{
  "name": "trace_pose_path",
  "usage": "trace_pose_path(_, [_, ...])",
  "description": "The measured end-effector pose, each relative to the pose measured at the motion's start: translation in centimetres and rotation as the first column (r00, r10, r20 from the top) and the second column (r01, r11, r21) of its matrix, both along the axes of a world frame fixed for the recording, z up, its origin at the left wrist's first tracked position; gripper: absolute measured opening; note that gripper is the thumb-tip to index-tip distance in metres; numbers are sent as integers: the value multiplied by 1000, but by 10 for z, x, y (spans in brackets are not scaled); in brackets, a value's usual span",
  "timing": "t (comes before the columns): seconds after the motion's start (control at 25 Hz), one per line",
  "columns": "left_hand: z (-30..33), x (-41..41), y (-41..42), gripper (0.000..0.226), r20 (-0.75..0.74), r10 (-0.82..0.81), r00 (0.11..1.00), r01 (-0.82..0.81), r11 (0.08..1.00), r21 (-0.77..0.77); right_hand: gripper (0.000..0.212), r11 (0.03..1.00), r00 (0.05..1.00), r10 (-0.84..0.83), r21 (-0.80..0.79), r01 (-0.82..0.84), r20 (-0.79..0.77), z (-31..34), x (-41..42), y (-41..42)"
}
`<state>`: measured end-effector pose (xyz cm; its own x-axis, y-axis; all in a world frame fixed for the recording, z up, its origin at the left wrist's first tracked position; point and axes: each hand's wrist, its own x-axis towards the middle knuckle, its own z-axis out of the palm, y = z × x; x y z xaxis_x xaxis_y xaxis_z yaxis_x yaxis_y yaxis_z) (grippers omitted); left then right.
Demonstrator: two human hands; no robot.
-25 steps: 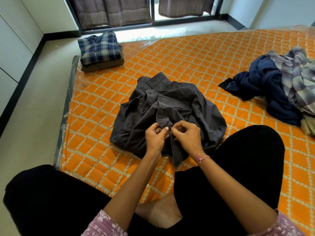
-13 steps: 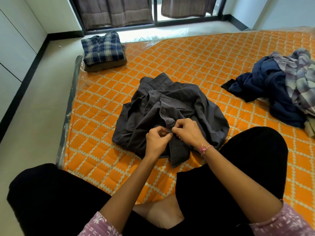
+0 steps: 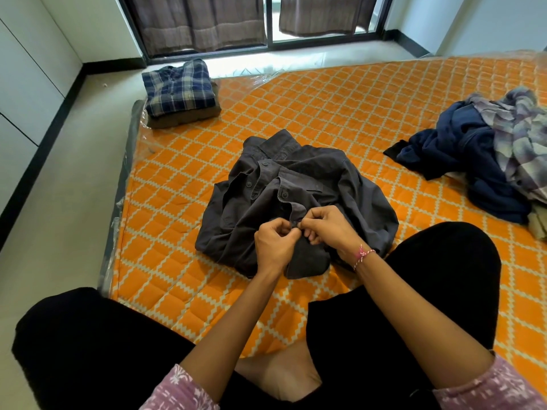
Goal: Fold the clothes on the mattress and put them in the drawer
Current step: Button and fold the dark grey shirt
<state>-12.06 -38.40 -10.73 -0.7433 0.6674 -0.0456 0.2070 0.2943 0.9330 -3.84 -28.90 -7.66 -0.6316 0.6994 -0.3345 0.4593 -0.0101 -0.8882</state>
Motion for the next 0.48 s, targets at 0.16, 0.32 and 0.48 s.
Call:
trace_pose_path(0.16, [8,-15,0,31,294,-200,935,184,980,81,21,965,998,54,-256,-60,-33,4,6,13])
trace_pose_path(0.32, [18,-28,-5,19,492,-309,814,324,944,58,22,932,982,174,-311,-186,-67,4,9,22])
trace_pose_path(0.48, [21,-23,-3,17,597,-260,759,251,963,100,20,931,965,245,-254,-262,-99,6,11,27])
